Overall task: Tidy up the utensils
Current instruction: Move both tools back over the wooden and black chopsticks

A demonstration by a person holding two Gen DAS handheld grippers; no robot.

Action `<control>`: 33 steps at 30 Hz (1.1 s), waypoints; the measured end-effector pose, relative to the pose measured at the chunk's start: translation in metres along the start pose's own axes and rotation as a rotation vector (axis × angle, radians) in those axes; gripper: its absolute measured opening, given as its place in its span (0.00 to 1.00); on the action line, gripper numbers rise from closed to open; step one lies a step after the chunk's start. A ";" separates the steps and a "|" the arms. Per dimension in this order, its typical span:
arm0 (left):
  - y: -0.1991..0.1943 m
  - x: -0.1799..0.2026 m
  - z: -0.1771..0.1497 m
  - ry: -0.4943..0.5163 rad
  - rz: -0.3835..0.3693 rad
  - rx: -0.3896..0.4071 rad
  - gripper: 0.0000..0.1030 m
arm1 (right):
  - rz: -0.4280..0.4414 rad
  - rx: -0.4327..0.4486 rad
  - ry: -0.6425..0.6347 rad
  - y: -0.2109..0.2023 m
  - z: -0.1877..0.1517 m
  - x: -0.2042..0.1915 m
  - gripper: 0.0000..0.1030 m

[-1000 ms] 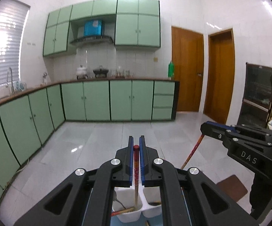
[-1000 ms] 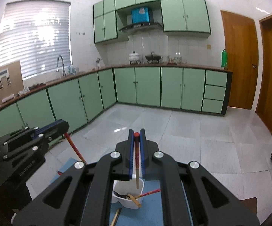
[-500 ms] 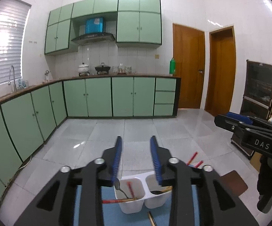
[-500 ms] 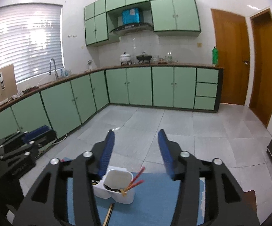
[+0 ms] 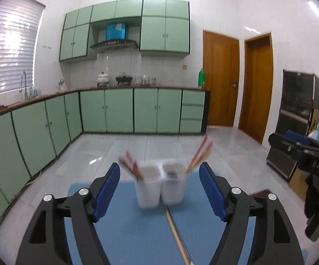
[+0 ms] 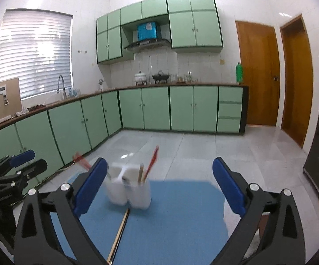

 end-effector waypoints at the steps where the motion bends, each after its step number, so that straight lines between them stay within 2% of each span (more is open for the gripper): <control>1: -0.003 0.000 -0.015 -0.002 0.005 -0.023 0.72 | -0.007 -0.015 0.005 -0.003 -0.013 0.000 0.92; 11: 0.006 -0.017 -0.143 -0.029 0.058 -0.257 0.73 | -0.009 -0.247 0.051 0.006 -0.142 -0.027 0.92; 16: 0.016 -0.023 -0.184 -0.033 0.074 -0.341 0.73 | 0.002 -0.342 0.059 0.017 -0.193 -0.049 0.92; 29: 0.019 -0.037 -0.231 -0.033 0.116 -0.436 0.73 | 0.017 -0.491 0.035 0.038 -0.254 -0.074 0.92; 33: 0.018 -0.043 -0.236 -0.036 0.130 -0.447 0.73 | 0.032 -0.524 0.008 0.043 -0.259 -0.085 0.77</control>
Point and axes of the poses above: each gripper's, at about its wrist camera, not at the fingertips, and y roughly the way its jaws point, x to its right, z to its top, the point moved 9 cm from there along y, roughly the way its jaws point, and after that the axes turned 3 degrees about z, right-handed, at the moved point
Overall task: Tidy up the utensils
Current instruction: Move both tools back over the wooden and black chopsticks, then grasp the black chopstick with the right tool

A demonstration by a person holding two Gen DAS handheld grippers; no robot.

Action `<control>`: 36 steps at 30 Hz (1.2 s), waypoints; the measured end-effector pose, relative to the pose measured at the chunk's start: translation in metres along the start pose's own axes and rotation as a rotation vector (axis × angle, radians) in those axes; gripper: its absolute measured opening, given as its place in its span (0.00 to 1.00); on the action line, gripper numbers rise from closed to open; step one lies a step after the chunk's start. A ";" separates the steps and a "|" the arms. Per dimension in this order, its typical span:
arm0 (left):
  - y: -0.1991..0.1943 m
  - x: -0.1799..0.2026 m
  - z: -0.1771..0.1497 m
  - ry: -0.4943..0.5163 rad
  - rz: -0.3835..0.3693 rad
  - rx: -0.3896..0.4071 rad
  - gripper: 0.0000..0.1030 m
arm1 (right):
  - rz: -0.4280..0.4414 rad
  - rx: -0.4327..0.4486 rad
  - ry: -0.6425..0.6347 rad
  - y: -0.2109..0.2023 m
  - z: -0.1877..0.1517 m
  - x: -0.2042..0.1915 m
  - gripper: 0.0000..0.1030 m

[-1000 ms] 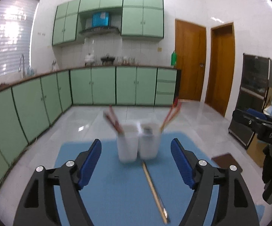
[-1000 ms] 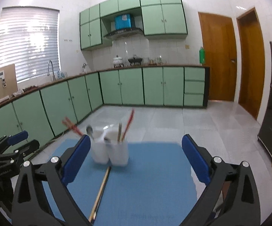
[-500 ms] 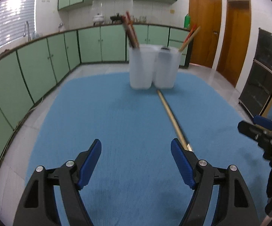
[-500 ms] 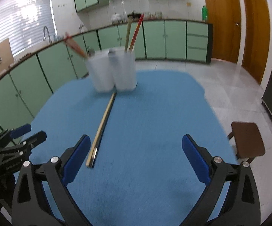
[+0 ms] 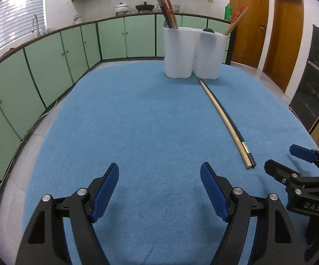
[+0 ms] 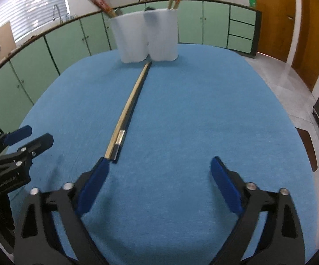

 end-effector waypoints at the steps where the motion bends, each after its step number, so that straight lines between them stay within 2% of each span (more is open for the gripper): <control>1: 0.000 -0.001 -0.001 -0.001 0.001 -0.001 0.73 | 0.002 -0.003 -0.001 0.001 0.001 -0.001 0.77; 10: 0.002 -0.004 -0.002 -0.008 -0.006 -0.008 0.73 | -0.027 -0.047 -0.064 0.011 0.002 -0.012 0.72; 18: 0.004 -0.002 -0.004 -0.004 -0.011 -0.015 0.73 | -0.085 -0.039 -0.016 0.005 0.002 0.013 0.70; 23: 0.004 -0.001 -0.004 -0.006 -0.015 -0.017 0.73 | -0.027 -0.016 -0.011 -0.005 0.001 0.014 0.67; 28: 0.004 0.002 -0.003 -0.001 -0.018 -0.017 0.73 | 0.011 -0.020 -0.029 -0.003 0.001 0.004 0.55; 30: 0.003 0.003 -0.003 0.000 -0.019 -0.016 0.73 | 0.024 -0.028 -0.032 0.001 0.001 0.000 0.46; 34: 0.003 0.002 -0.003 -0.004 -0.018 -0.017 0.73 | 0.012 -0.032 -0.060 0.006 0.003 -0.007 0.38; 36: 0.004 0.002 -0.003 -0.006 -0.018 -0.018 0.73 | 0.022 -0.033 -0.062 0.008 0.005 -0.009 0.22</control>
Point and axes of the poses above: each gripper's, at about its wrist camera, not at the fingertips, and y roughly the way its jaws point, x to its right, z to its top, the point moved 9 cm from there along y, roughly the way its jaws point, and after that the axes turned 3 degrees about z, right-handed, at the moved point
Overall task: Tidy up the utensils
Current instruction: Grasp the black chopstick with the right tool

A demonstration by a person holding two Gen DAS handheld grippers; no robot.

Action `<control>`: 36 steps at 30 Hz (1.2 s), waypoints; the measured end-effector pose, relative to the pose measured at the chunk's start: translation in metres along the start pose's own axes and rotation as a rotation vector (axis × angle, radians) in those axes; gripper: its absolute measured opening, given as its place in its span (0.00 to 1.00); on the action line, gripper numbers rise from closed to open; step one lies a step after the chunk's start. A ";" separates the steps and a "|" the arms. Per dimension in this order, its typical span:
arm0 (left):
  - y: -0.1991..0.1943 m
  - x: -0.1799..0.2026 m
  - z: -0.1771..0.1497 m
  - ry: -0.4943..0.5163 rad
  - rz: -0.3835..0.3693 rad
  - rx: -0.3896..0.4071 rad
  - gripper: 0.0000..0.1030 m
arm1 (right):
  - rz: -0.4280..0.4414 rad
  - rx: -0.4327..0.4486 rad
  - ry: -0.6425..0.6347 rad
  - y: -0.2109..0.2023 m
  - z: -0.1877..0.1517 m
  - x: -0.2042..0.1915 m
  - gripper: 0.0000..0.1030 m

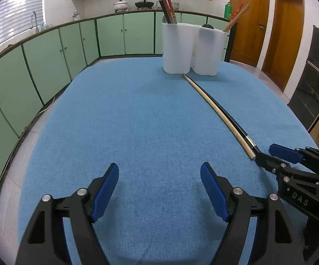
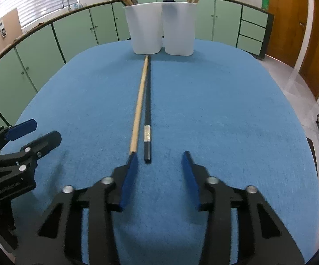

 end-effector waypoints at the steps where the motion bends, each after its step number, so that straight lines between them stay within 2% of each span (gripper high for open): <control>1: 0.000 0.000 0.000 0.001 0.000 0.000 0.73 | 0.016 -0.001 0.005 0.001 0.001 0.000 0.17; 2: 0.000 0.001 0.000 0.001 -0.002 -0.001 0.73 | 0.030 -0.003 0.008 0.001 0.001 0.000 0.08; 3: 0.000 0.002 -0.001 0.002 -0.003 -0.001 0.73 | 0.039 -0.003 0.011 0.001 0.001 0.000 0.06; 7: 0.001 0.009 0.000 0.013 -0.013 -0.005 0.73 | 0.065 0.003 0.031 -0.005 -0.002 0.005 0.06; 17: -0.001 0.057 0.007 0.041 -0.103 -0.007 0.73 | -0.029 0.025 0.182 -0.023 -0.016 0.061 0.07; 20: 0.003 0.075 0.009 0.059 -0.118 -0.011 0.73 | -0.033 0.030 0.205 -0.025 -0.018 0.072 0.07; 28: 0.022 0.099 0.014 0.082 -0.105 -0.047 0.70 | 0.018 0.034 0.221 -0.025 -0.019 0.076 0.07; 32: 0.030 0.097 0.013 0.077 -0.083 -0.073 0.59 | 0.040 0.035 0.220 -0.026 -0.018 0.074 0.07; 34: 0.031 0.097 0.014 0.081 -0.072 -0.072 0.50 | 0.048 0.035 0.214 -0.026 -0.018 0.071 0.07; 36: 0.030 0.095 0.015 0.079 -0.076 -0.071 0.26 | 0.058 0.034 0.206 -0.025 -0.018 0.069 0.07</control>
Point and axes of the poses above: each gripper's, at about its wrist camera, not at the fingertips, and y roughly the way its jaws point, x to its right, z to its top, the point moved 9 cm from there along y, roughly the way its jaws point, and after that the axes turned 3 degrees about z, right-handed, at the moved point
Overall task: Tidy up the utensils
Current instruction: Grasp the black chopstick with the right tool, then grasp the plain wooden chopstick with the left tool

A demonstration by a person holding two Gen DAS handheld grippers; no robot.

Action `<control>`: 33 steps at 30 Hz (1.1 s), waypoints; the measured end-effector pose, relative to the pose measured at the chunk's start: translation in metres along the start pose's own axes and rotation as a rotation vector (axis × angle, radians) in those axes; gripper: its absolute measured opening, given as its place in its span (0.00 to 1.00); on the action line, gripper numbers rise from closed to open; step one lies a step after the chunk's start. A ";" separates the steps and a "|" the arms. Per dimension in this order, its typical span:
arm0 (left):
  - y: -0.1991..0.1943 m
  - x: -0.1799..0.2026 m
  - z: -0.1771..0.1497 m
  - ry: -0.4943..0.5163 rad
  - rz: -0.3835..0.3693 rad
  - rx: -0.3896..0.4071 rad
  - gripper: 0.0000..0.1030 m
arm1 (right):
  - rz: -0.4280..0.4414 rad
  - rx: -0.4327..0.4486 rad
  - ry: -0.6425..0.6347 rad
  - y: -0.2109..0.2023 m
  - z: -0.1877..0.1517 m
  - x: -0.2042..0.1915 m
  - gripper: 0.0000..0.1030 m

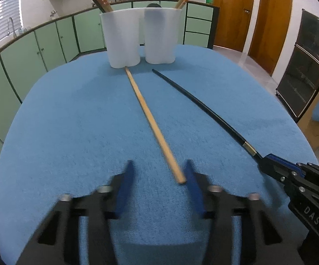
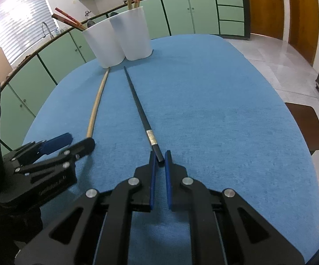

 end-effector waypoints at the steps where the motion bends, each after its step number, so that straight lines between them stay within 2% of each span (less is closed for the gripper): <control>1: -0.001 -0.001 0.000 -0.005 -0.011 -0.002 0.21 | 0.004 -0.001 -0.005 0.000 0.000 -0.002 0.07; 3: -0.002 -0.004 -0.002 -0.010 -0.020 -0.003 0.10 | 0.019 -0.007 -0.023 0.001 -0.001 -0.008 0.07; 6: -0.007 -0.010 -0.008 -0.020 -0.030 -0.002 0.08 | 0.040 -0.015 -0.051 0.001 -0.004 -0.017 0.08; 10: -0.017 -0.019 -0.020 -0.019 -0.031 -0.002 0.07 | 0.061 -0.026 -0.088 0.001 -0.006 -0.027 0.13; 11: -0.018 -0.021 -0.021 -0.019 -0.038 -0.002 0.07 | 0.068 -0.027 -0.097 0.001 -0.007 -0.029 0.20; 13: -0.020 -0.025 -0.023 -0.023 -0.043 0.002 0.07 | 0.069 -0.027 -0.110 -0.001 -0.010 -0.033 0.24; 14: -0.021 -0.026 -0.023 -0.026 -0.043 0.003 0.11 | 0.065 -0.028 -0.120 -0.002 -0.011 -0.035 0.27; 17: -0.025 -0.027 -0.026 -0.028 -0.044 0.013 0.31 | 0.045 -0.022 -0.130 -0.005 -0.013 -0.034 0.29; 25: -0.020 -0.030 -0.023 -0.032 -0.046 0.016 0.31 | 0.036 -0.018 -0.111 0.001 -0.007 -0.030 0.26; 28: -0.018 -0.028 -0.022 -0.024 -0.041 0.015 0.30 | 0.028 -0.022 -0.117 0.005 -0.005 -0.030 0.18; 30: -0.018 -0.026 -0.022 -0.015 -0.035 0.015 0.20 | 0.029 -0.026 -0.121 0.006 -0.005 -0.030 0.11; 33: -0.019 -0.025 -0.024 -0.021 -0.034 0.015 0.10 | 0.008 -0.027 -0.124 0.007 -0.004 -0.029 0.06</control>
Point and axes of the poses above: each gripper's, at about its wrist camera, not at the fingertips, and y roughly the way its jaws point, x to its right, z to its top, the point moved 9 cm from there along y, roughly the way its jaws point, and after that the axes turned 3 degrees about z, right-handed, at the moved point
